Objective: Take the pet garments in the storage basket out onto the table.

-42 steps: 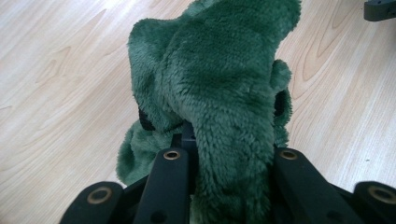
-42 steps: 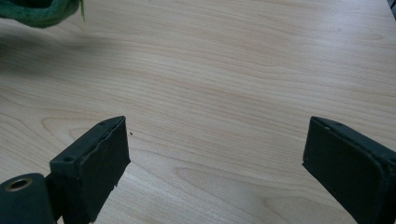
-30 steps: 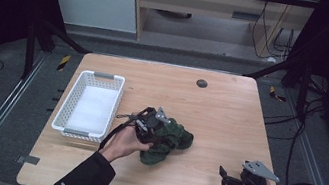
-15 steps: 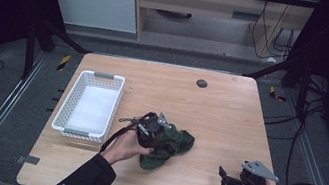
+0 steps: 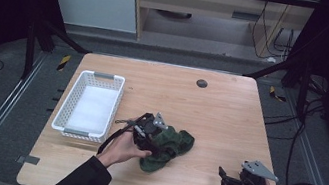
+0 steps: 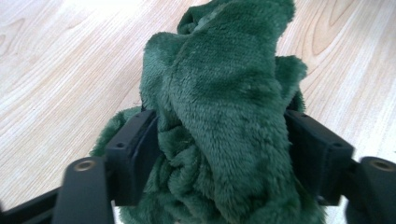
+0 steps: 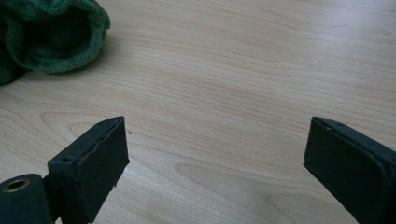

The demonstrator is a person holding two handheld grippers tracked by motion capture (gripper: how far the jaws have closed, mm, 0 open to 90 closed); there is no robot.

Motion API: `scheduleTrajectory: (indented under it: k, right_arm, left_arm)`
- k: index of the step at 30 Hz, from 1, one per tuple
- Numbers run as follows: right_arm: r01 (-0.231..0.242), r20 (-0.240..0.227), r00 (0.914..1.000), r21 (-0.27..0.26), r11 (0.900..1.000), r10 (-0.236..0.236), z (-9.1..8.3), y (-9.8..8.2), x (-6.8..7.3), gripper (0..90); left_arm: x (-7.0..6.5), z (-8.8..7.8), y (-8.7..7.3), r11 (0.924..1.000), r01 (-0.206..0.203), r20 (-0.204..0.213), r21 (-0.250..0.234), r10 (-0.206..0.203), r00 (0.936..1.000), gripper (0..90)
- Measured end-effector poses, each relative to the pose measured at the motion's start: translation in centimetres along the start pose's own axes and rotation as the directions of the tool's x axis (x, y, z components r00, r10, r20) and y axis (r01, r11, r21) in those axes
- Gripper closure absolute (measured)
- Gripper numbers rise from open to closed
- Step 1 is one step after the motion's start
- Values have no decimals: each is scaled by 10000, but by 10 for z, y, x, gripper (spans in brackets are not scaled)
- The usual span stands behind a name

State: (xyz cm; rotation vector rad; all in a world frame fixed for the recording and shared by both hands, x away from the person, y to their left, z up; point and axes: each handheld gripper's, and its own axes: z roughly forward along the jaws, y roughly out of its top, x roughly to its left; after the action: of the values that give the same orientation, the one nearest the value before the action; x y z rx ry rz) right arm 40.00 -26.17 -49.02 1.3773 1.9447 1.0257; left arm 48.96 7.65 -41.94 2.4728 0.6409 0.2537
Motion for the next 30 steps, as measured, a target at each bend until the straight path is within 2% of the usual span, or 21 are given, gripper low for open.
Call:
scheduleTrajectory:
  k: [8,12,15,23,26,30]
  right_arm:
    - [-64,24,10000,15,10000,64,0,0,0,62]
    - [-33,45,10000,8,10000,33,0,0,0,62]
    - [-65,39,10000,14,10000,65,0,0,-1,61]
    - [-81,68,9999,3,10000,81,-1,0,-1,61]
    - [-81,76,9999,3,10000,81,-1,-1,-1,60]
    - [-90,92,9999,22,10000,90,-1,-1,-1,60]
  left_arm:
    - [-4,-18,-4,9972,-20,-190,-742,6,9998,211]
    - [-5,-30,-9,9931,6,-302,-1170,-42,9995,204]
    - [-6,-37,-15,9886,188,-363,-1495,-245,9990,205]
    - [0,-54,-37,9704,688,-733,-2316,-880,9934,210]
    - [1,-61,-50,9592,758,-910,-2724,-1041,9904,235]
    - [2,-69,-66,9401,1028,-1040,-3249,-1435,9842,283]
